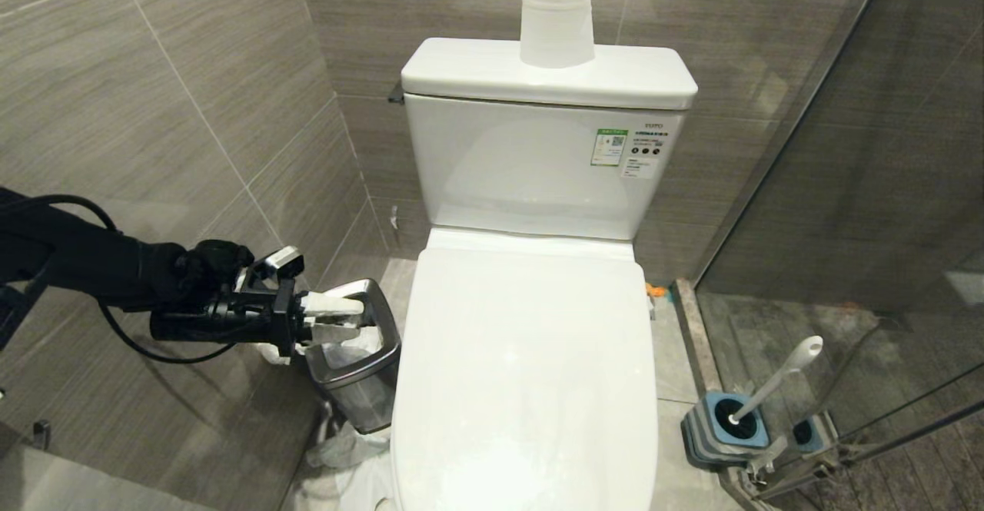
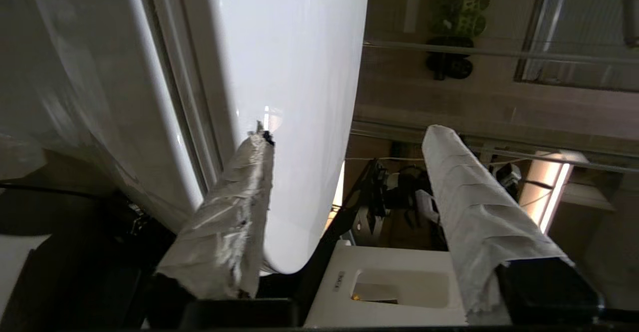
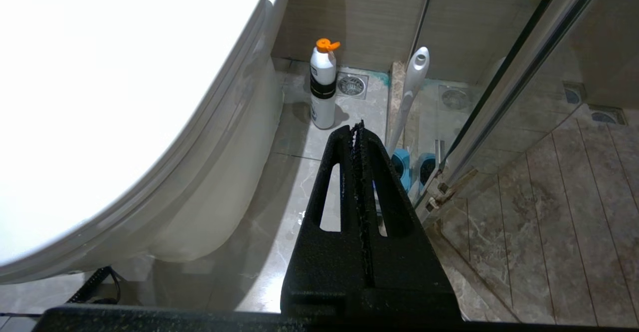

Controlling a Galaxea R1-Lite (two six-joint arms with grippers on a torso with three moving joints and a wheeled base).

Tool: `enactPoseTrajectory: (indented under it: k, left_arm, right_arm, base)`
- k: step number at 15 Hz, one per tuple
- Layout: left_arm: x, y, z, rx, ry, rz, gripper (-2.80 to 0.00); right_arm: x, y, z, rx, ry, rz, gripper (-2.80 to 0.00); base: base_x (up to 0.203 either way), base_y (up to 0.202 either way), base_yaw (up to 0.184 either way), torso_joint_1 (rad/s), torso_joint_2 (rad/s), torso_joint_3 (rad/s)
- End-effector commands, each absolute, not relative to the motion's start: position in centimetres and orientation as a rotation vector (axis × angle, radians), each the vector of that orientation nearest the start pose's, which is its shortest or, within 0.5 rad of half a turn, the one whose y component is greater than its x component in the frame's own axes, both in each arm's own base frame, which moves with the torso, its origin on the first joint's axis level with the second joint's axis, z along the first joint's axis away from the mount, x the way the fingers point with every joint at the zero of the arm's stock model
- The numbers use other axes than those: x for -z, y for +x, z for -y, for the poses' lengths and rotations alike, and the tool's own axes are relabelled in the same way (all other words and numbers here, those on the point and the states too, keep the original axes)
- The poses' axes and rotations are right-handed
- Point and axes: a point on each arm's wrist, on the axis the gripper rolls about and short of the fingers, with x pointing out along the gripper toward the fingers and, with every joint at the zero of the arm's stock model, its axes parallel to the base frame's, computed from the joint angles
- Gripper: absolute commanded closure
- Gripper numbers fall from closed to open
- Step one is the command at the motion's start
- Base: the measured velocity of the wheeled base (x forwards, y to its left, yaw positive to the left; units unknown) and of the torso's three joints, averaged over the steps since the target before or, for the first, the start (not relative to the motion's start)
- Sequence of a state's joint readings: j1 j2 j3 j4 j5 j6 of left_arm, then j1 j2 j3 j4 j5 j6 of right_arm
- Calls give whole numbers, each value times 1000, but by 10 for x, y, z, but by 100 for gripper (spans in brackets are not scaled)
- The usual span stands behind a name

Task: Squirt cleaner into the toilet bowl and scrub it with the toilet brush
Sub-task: Use the left hand to lift the toilet lid slightly

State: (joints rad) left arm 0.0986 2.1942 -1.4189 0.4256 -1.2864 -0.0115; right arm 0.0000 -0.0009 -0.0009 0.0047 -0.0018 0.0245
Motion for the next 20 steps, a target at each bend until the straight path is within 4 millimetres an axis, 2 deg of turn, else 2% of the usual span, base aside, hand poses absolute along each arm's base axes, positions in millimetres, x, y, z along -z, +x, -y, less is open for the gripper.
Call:
enactPoseTrajectory:
  k: [1, 4, 7, 11, 17, 20]
  left_arm:
    - [-73, 383, -21, 1030, -860, -996, -280]
    - [-54, 389, -21, 1065, -836, -943, -280]
    - [-43, 392, -21, 1105, -859, -927, -280]
    - [-21, 380, -20, 1128, -824, -883, -280]
    - [-23, 374, -33, 1107, -848, -863, -280]
    - [-35, 373, -40, 1097, -825, -825, -280]
  right_arm:
    - [-75, -23, 0, 2, 25, -5, 0]
    - [-75, -23, 0, 2, 25, -3, 0]
    - [-75, -23, 0, 2, 25, -3, 0]
    - [-75, -23, 0, 2, 25, -3, 0]
    - [-75, -23, 0, 2, 25, -5, 0]
    - [-75, -23, 0, 2, 25, -5, 0]
  base:
    - [0, 0, 0, 0, 0, 0]
    - [0, 0, 0, 0, 0, 0]
    - [0, 0, 0, 0, 0, 0]
    - [0, 0, 0, 0, 0, 0]
    - [0, 0, 0, 0, 0, 0]
    - [0, 0, 0, 0, 0, 0]
